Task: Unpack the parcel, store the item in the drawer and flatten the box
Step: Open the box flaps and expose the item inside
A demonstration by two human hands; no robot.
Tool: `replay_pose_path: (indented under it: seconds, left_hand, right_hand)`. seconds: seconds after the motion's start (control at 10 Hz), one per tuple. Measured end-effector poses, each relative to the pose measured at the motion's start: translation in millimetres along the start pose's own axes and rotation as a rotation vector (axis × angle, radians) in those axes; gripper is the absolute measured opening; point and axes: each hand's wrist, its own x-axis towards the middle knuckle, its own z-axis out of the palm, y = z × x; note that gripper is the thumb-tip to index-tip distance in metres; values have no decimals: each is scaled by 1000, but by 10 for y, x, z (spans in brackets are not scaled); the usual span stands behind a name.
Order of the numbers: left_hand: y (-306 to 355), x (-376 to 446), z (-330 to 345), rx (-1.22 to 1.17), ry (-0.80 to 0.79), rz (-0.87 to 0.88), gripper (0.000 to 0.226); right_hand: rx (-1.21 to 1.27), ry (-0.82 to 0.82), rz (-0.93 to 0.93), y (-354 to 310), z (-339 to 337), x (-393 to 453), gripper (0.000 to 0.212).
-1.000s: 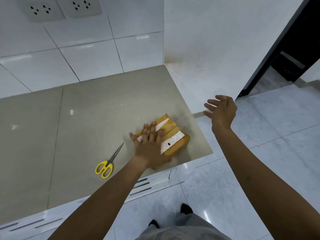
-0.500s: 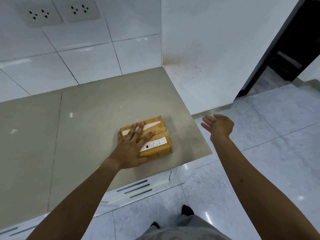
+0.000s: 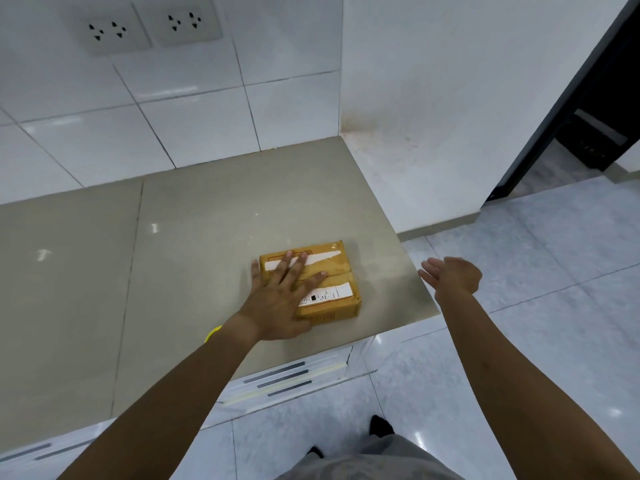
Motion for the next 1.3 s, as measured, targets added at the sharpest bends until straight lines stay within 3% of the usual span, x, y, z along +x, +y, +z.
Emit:
replay_pose_path:
  seconds: [0.1,0.2,0.3,0.4,0.5,0.6,0.8,1.0,1.1,1.2,1.3]
  left_hand:
    - [230,108,-82,29,38,-84,111]
    - [623,351,-170,-143,49,-101,111]
    - [878,494,-156,-124,-8,-93,90]
    - [845,435,-61,-5,53,-45,51]
    - [771,375,-27,37,75,-8,41]
    - [754,324,-5,38,95,34,36]
    - [682,155,69,51,201,109,31]
    - [483,48,89,60,213,-12,31]
    - [420,23,127,85,190,-13,32]
    - [449,42,122,89,198,-24,33]
    - [491,59,130,74,209,-44,34]
  right_hand:
    - [46,-38,26,46,-62,3,34]
    - [-1,-3,36,122,-57,-29,37]
    - [-10,-12,49,150,-69,-15,40]
    - [26,-3,53,106,-99,76,36]
    - [7,-57,81,41,-103,118,43]
    - [-58,-65,36,26,-92,157,49]
    - [-140,-34,16,104,-127,155,40]
    - [-31,23,-23,-209,-303,238,38]
    - [120,63,-125,-367,-330,236,43]
    - [104,203,-361,-444,-228,126,36]
    - [70,239,-573,-473,-107,24,32]
